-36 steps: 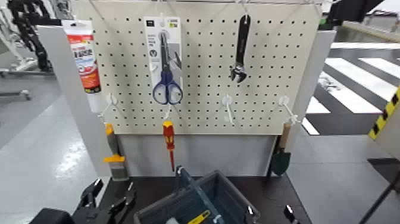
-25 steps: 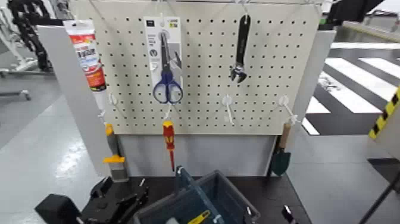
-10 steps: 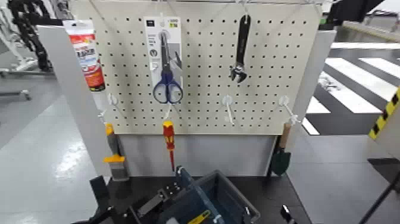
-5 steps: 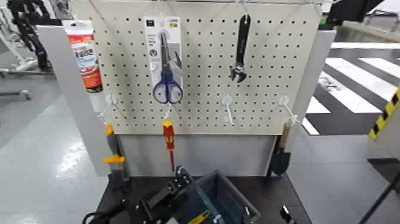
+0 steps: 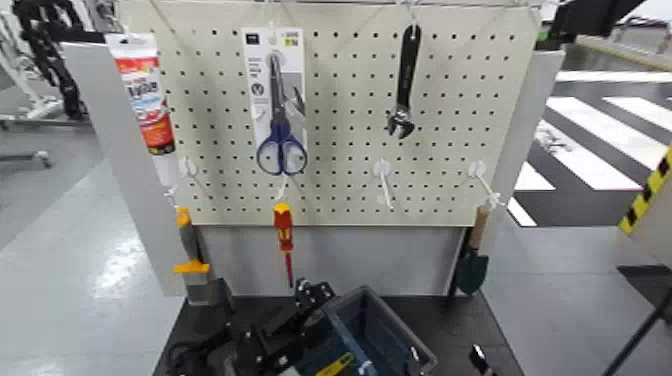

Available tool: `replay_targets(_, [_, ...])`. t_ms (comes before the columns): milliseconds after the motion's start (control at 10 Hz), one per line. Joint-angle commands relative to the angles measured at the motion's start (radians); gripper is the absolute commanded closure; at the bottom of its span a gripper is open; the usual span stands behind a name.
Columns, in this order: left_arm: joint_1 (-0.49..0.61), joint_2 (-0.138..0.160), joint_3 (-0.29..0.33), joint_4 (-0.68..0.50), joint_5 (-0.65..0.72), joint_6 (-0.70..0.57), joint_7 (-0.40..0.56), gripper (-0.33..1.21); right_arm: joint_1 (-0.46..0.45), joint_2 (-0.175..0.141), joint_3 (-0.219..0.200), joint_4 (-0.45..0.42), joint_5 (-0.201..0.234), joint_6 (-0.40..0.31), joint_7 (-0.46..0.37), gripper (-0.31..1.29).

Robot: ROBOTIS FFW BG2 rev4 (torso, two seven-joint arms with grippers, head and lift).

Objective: Grasp the handle of the crate.

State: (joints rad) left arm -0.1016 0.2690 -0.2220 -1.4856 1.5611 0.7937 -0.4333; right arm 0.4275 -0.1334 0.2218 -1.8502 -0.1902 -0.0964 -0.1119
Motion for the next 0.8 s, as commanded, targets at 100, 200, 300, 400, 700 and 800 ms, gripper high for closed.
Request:
replay_targets(100, [-0.013,-0.004,-0.022,0.028,0.027,-0.007,-0.002,0.20,-0.001,-0.002,0.001,0.002,-0.003,-0.002,0.000,0.15])
replay_targets(200, [-0.020,-0.004,-0.036,0.041,0.043,-0.011,-0.002,0.38,-0.003,-0.002,0.001,0.003,-0.005,-0.003,0.000,0.15])
replay_targets(300, [-0.024,-0.005,-0.051,0.054,0.066,-0.011,-0.004,0.66,-0.003,-0.003,0.001,0.003,-0.005,-0.003,0.000,0.15])
replay_targets(400, [-0.032,-0.005,-0.071,0.067,0.082,-0.010,-0.016,0.81,-0.004,-0.005,0.001,0.003,-0.006,-0.005,0.000,0.15])
replay_targets(700, [-0.033,-0.005,-0.079,0.073,0.091,-0.005,-0.018,1.13,-0.006,-0.006,0.002,0.006,-0.012,-0.008,0.001,0.15])
replay_targets(800, [-0.033,-0.005,-0.080,0.073,0.093,-0.004,-0.018,1.16,-0.006,-0.006,0.002,0.006,-0.012,-0.008,0.001,0.15])
